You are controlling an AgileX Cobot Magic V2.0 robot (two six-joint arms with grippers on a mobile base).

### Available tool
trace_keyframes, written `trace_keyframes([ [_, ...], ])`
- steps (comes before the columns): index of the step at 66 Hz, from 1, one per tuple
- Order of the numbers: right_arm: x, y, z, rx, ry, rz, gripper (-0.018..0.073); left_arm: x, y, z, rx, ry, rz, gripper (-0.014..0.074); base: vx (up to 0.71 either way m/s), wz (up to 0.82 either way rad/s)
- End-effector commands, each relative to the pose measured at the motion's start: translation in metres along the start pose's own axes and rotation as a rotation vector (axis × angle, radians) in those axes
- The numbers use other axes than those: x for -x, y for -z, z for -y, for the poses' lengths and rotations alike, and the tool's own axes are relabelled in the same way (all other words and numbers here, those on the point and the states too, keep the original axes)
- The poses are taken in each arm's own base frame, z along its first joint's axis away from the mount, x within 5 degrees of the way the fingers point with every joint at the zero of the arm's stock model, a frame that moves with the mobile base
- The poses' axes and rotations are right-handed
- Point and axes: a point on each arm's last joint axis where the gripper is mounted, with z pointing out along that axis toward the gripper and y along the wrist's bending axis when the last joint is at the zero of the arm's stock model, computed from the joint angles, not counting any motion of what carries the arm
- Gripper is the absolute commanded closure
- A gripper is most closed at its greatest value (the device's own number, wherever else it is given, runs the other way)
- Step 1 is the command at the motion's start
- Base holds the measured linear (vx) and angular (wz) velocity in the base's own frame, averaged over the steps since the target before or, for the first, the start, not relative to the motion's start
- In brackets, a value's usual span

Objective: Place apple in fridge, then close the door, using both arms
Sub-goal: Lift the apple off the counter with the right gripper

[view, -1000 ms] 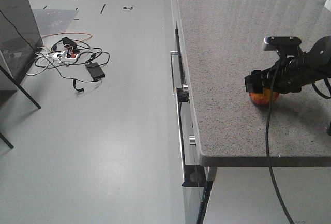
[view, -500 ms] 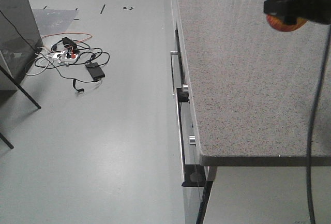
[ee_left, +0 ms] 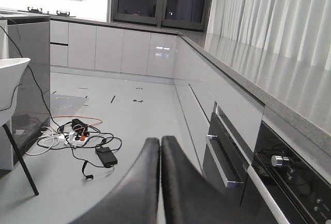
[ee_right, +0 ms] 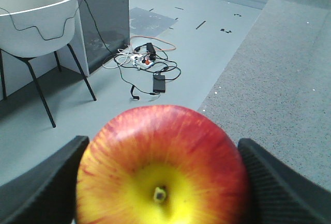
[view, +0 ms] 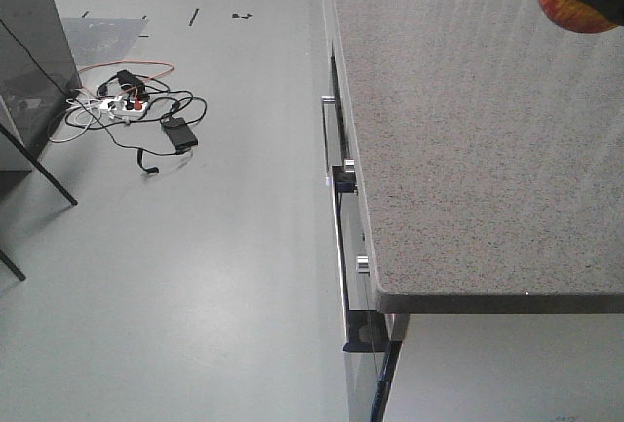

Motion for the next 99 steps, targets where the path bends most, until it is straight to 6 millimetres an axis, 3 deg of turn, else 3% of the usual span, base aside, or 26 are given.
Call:
trace_keyframes([
  [1,0.0165,0.0157,-0.0043,-0.026,0.006,0.114,0.0452,0.0137,0.0024,0.0020,-0.013,0.016,0.106,0.0603,0.00,0.00],
  [99,0.0166,0.0157,-0.0042,-0.027,0.006,0.115,0.0452,0.0137,0.0024,0.0020,-0.013,0.016,0.106,0.0603,0.00,0.00],
])
